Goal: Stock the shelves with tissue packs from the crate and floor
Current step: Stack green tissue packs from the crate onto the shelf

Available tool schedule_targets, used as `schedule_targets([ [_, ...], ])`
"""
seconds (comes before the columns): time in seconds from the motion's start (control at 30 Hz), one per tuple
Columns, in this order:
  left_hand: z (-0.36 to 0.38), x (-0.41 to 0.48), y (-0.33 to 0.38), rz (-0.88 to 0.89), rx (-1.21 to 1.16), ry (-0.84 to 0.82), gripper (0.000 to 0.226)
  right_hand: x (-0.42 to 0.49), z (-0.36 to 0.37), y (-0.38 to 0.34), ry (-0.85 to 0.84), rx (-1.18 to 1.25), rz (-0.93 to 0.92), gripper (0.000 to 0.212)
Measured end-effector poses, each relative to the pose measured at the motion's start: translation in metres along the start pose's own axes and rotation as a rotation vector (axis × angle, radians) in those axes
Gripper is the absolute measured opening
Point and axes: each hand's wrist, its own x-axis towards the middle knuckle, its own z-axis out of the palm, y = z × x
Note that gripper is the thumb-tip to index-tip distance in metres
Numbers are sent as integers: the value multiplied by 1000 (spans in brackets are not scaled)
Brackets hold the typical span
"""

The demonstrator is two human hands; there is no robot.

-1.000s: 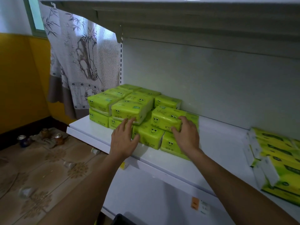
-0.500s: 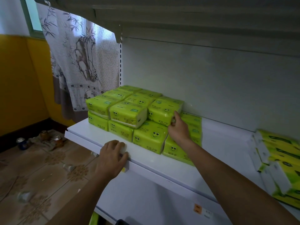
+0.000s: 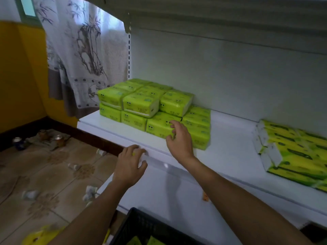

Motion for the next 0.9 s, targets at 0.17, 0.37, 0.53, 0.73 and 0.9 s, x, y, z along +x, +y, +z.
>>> schedule_targets([
  [0.17, 10, -46, -8, -2, -38, -95, 50, -54, 22, -2, -22, 40, -23, 45],
  [0.37, 44, -104, -14, -72, -94, -235, 71, -119, 53, 36, -158, 32, 85, 46],
  [0.53, 103, -157, -20, -99, -127, -375, 60, -188, 85, 102, -327, 11, 347, 47],
  [0.73, 185, -234, -19, -171, -197, -650, 56, -296, 125, 186, -573, -52, 677, 49],
  [0.9, 230, -288, -13, -325, -339, -895, 66, -377, 152, 249, -683, -31, 950, 50],
])
